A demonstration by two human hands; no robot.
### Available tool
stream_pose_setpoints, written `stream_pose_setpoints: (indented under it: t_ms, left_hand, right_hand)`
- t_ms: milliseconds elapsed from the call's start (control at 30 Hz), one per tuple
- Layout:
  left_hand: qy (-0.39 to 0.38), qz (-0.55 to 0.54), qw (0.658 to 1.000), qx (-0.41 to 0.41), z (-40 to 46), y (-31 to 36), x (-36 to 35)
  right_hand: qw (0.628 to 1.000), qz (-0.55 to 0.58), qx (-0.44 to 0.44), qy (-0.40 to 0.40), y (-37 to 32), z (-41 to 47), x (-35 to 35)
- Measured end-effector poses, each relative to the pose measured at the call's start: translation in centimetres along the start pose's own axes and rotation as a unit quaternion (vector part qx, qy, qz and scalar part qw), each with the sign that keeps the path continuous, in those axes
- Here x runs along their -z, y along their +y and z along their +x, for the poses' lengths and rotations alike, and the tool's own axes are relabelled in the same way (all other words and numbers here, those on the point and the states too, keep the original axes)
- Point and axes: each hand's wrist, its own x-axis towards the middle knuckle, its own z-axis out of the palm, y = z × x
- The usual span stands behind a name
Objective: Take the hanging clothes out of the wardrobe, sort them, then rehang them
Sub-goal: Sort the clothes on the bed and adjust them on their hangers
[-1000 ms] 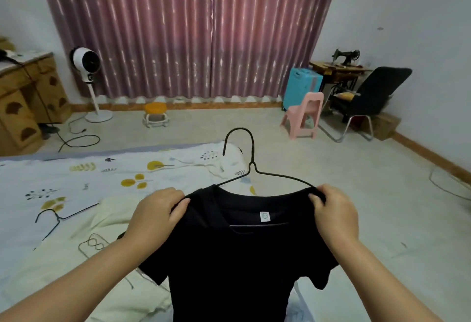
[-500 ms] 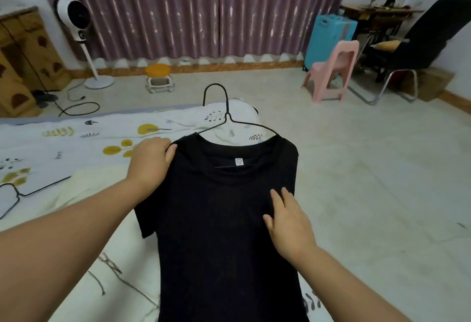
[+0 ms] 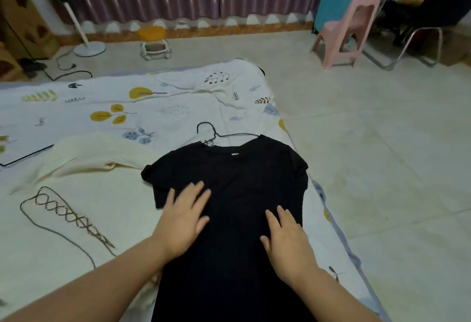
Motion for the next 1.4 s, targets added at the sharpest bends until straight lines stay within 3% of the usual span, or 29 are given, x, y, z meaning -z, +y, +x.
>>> stream_pose_setpoints:
  t_ms: [67,133,167,433,800,1100,1400]
  left_hand:
    - [-0.149,-0.025,0.988,0.02,-1.6,1.4,0.4]
    - [-0.314,-0.046,0.944,0.087,-2.3,2.1,1.5]
    - [-0.338,-0.055,0.935,0.095,-2.2,2.3,2.7]
    - [-0.196,-0.07,0.976,0.066,-3.9,3.9,17.1]
    - [-0.197,-0.045,0.972,0.12,-18.3,4.9,32.3]
    - [-0.166,-0.07,0.963,0.202,-31.3,4.0,38.6]
    - [-0.159,-0.121,0.934,0.298,-44.8,-0.3,38.6]
  right_hand:
    - [1.0,-0.013,-0.001,-0.018,-0.2,-0.9,0.8]
    - [0.999,-0.024,0.007,-0.033,-0.9,-1.9,2.0]
    - [0.999,-0.028,0.014,-0.036,-1.3,-2.4,2.7]
    - [0.994,-0.07,0.087,0.008,-6.2,-9.0,10.5]
    - [0.981,-0.108,0.158,-0.045,-14.4,-20.8,20.4]
    - [0.959,-0.123,0.248,-0.058,-22.5,-29.5,22.3]
    - [0.924,-0.169,0.335,-0.073,-34.7,-36.0,18.2]
